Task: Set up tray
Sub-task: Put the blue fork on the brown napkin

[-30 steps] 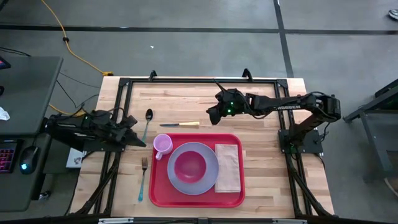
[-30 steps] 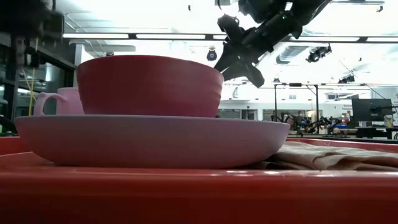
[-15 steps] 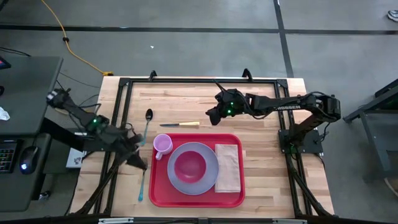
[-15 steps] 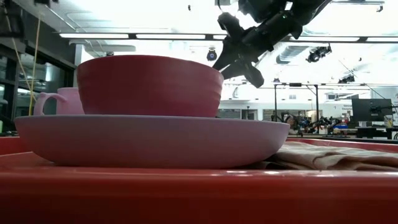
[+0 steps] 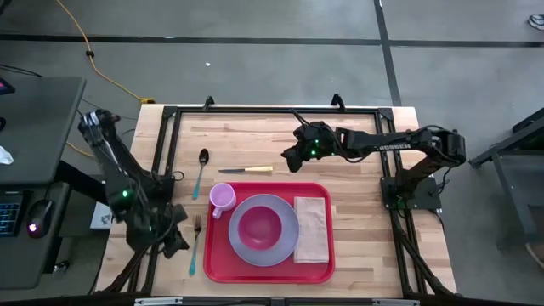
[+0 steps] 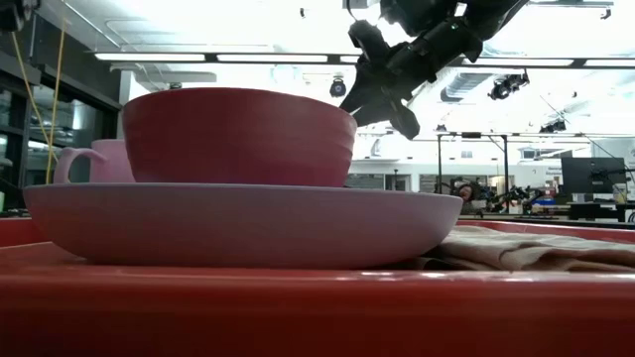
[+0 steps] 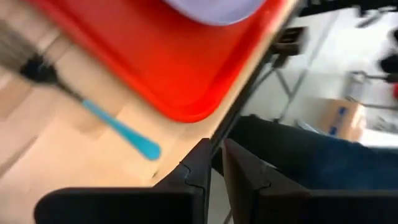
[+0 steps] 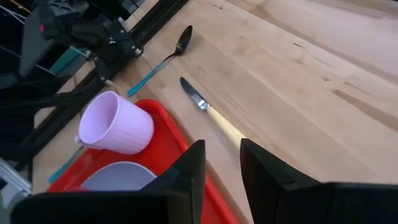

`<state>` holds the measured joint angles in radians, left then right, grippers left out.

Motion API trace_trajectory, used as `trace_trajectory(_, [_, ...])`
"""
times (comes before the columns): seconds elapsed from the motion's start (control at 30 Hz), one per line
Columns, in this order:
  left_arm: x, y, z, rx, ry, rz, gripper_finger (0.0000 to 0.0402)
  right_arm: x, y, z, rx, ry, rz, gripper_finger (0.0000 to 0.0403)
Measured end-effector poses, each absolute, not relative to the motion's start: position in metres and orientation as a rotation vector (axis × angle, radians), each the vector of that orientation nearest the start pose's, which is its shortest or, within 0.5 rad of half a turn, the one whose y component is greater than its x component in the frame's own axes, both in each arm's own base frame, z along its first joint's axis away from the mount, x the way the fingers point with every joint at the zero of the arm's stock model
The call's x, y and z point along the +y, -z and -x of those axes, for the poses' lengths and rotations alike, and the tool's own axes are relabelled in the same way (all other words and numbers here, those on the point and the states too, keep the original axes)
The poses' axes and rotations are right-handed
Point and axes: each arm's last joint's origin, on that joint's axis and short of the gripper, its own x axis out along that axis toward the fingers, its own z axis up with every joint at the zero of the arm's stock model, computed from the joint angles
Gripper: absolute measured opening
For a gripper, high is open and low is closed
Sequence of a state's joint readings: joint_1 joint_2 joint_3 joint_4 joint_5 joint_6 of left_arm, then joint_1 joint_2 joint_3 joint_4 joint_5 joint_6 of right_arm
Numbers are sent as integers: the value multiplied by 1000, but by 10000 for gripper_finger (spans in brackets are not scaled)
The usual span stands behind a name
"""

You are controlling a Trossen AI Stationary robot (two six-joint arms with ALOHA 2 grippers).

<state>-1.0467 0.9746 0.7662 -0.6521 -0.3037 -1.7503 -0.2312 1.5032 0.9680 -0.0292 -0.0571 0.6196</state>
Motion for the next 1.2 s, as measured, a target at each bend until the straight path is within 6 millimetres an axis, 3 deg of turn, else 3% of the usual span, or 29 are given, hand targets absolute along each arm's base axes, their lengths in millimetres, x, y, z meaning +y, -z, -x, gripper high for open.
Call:
trace_trajectory(0.2, [-175,-231,-102,1066,-289,1070,74,-83,-238,-312,535,372,-636,78])
trace_trajectory(0.5, [-182,-209,-106,1075,-470,1042,74,-91,-229,-301,668,384,-596,78])
trace_trajectory(0.9, [-183,-202,-110,950,-512,1003,74,-92,-234,-294,692,365,-512,78])
trace_trajectory(1.2, [-186,-197,-109,1008,-666,1208,74,-93,-251,-285,637,397,-462,78])
